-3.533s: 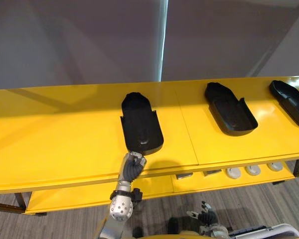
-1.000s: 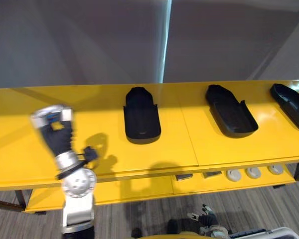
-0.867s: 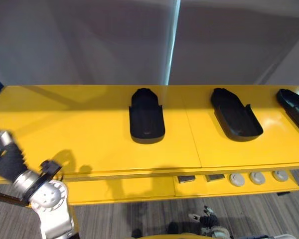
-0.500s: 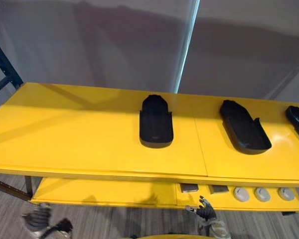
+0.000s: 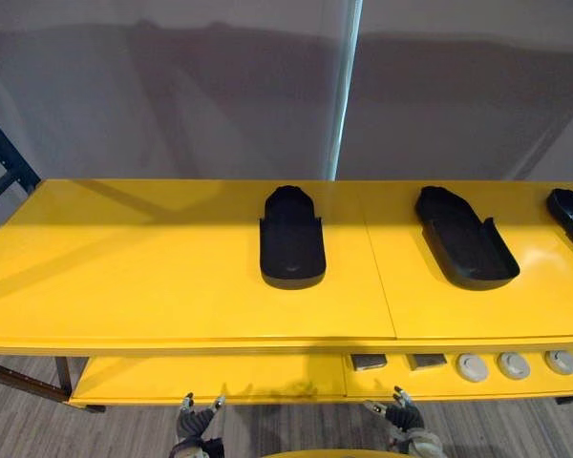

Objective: Walk over and take plastic housings, then place them on the shelf

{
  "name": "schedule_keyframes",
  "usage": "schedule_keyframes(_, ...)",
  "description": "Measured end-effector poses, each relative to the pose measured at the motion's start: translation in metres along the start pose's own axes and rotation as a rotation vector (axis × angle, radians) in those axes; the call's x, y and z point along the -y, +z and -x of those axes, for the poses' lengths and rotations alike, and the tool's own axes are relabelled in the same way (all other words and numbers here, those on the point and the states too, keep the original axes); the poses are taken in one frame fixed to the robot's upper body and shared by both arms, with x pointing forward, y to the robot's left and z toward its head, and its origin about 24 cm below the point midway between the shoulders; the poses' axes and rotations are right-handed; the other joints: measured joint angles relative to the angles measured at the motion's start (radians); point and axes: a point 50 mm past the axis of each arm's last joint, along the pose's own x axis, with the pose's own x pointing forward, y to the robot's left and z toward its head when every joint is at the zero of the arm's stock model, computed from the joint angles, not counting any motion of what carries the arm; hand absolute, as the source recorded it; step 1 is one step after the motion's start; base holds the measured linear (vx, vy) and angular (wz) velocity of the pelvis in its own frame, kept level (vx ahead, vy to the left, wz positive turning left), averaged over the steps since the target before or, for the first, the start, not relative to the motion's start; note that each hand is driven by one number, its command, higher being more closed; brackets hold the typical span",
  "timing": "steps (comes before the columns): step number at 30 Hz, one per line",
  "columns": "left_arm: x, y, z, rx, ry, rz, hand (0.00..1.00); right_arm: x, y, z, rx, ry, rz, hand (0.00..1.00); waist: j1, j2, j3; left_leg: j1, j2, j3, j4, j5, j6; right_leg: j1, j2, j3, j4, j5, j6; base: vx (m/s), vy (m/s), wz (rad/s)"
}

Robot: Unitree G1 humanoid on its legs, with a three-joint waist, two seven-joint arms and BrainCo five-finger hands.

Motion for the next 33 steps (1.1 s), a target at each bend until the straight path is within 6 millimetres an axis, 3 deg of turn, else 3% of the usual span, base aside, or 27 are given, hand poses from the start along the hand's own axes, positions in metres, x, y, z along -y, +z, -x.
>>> schedule_keyframes(3,0.000,0.001,-0.002,0.007,-0.016,-0.043,0.00,0.002,0.001,-0.002,-0.006,-0.013,-0.011,0.00,-0.001,-0.004,0.003,0.006,0.007,0.019,-0.002,-0.002,-0.004,0.000,0.010,0.020,-0.011,0.007,-0.006,0.00,-0.024,-0.20)
schedule_keyframes(7,0.005,0.010,-0.005,0.038,-0.035,-0.068,0.00,0.002,0.011,-0.005,0.020,-0.015,-0.021,0.00,-0.024,-0.004,0.041,-0.001,0.009,0.024,0.023,-0.015,-0.022,-0.001,0.011,0.027,-0.005,0.006,-0.006,0.00,-0.006,-0.05)
schedule_keyframes(11,0.008,0.028,-0.010,0.096,-0.046,-0.061,0.00,-0.002,0.023,-0.009,0.054,-0.008,-0.030,0.00,-0.022,-0.005,0.088,-0.084,0.024,0.022,0.178,-0.085,-0.032,-0.070,0.009,0.059,0.082,-0.031,-0.009,-0.04,0.000,-0.20)
schedule_keyframes(13,0.006,0.035,-0.010,0.125,-0.039,-0.054,0.00,-0.005,0.031,-0.011,0.078,-0.005,-0.021,0.00,-0.019,-0.020,0.093,-0.137,0.023,-0.007,0.263,-0.093,-0.042,-0.127,0.002,0.099,0.138,-0.048,-0.009,-0.02,-0.018,-0.53)
schedule_keyframes(15,0.006,0.037,-0.009,0.134,-0.034,-0.047,0.00,-0.007,0.050,-0.011,0.155,-0.002,-0.026,0.00,-0.022,-0.015,0.098,-0.160,0.021,-0.066,0.328,-0.139,-0.057,-0.166,0.000,0.135,0.187,-0.052,-0.007,0.01,0.015,-0.60)
schedule_keyframes(17,0.008,0.045,-0.010,0.162,-0.030,-0.038,0.00,-0.005,0.058,-0.010,0.191,-0.004,-0.023,0.00,-0.037,-0.011,0.097,-0.154,0.018,-0.077,0.325,-0.165,-0.033,-0.182,0.007,0.155,0.211,-0.055,0.001,-0.03,0.094,-0.36)
schedule_keyframes(18,0.008,0.054,-0.012,0.192,-0.029,-0.035,0.00,-0.006,0.059,-0.009,0.203,-0.002,-0.024,0.00,-0.045,-0.021,0.096,-0.158,0.011,-0.071,0.316,-0.172,-0.021,-0.198,0.006,0.170,0.210,-0.047,0.012,-0.06,0.111,-0.29)
schedule_keyframes(22,0.009,0.065,-0.013,0.239,-0.025,-0.027,0.00,-0.012,0.060,-0.008,0.211,0.012,-0.010,0.00,-0.030,-0.043,0.095,-0.177,-0.001,0.047,0.332,-0.184,0.003,-0.259,0.016,0.299,0.177,0.017,0.037,-0.13,0.153,-1.00)
schedule_keyframes(24,0.008,0.068,-0.014,0.249,-0.011,-0.025,0.00,-0.018,0.068,-0.010,0.232,0.023,0.038,0.00,-0.023,-0.044,0.098,-0.213,-0.003,0.135,0.328,-0.169,0.043,-0.280,0.018,0.332,0.074,0.131,0.050,-0.15,0.107,-1.16)
schedule_keyframes(25,0.010,0.071,-0.014,0.256,-0.011,-0.014,0.00,-0.022,0.073,-0.010,0.243,0.033,0.057,0.00,-0.022,-0.040,0.104,-0.229,0.005,0.187,0.318,-0.151,0.084,-0.290,0.017,0.309,0.038,0.176,0.058,-0.23,0.097,-1.13)
schedule_keyframes(26,0.010,0.074,-0.015,0.261,-0.012,-0.008,0.00,-0.024,0.075,-0.011,0.247,0.043,0.072,0.00,-0.020,-0.033,0.115,-0.224,0.010,0.229,0.298,-0.144,0.100,-0.321,0.003,0.215,0.185,0.058,0.033,-0.20,0.069,-1.00)
schedule_keyframes(27,0.011,0.074,-0.015,0.261,-0.013,-0.004,0.00,-0.026,0.075,-0.011,0.246,0.046,0.077,0.00,-0.019,-0.030,0.125,-0.205,0.015,0.252,0.287,-0.141,0.106,-0.325,-0.006,0.179,0.299,-0.017,0.009,-0.18,0.059,-0.92)
schedule_keyframes(28,0.011,0.071,-0.014,0.252,-0.015,-0.007,0.00,-0.027,0.070,-0.011,0.229,0.050,0.098,0.00,-0.020,-0.021,0.132,-0.173,0.028,0.281,0.283,-0.140,0.107,-0.298,-0.026,0.132,0.528,-0.147,0.020,-0.13,0.032,-0.60)
schedule_keyframes(31,0.008,0.068,-0.014,0.243,-0.011,-0.012,0.00,-0.024,0.058,-0.009,0.203,0.047,0.116,0.00,-0.019,-0.035,0.123,-0.169,0.030,0.292,0.288,-0.134,0.105,-0.204,-0.049,0.126,0.634,-0.231,0.039,-0.11,-0.039,-0.23)
schedule_keyframes(33,0.004,0.066,-0.016,0.234,0.001,-0.015,0.00,-0.024,0.047,-0.011,0.154,0.051,0.154,0.00,0.005,-0.071,0.095,-0.221,0.033,0.312,0.328,-0.124,0.090,-0.088,-0.074,0.115,0.482,-0.267,0.060,-0.12,-0.150,-0.41)
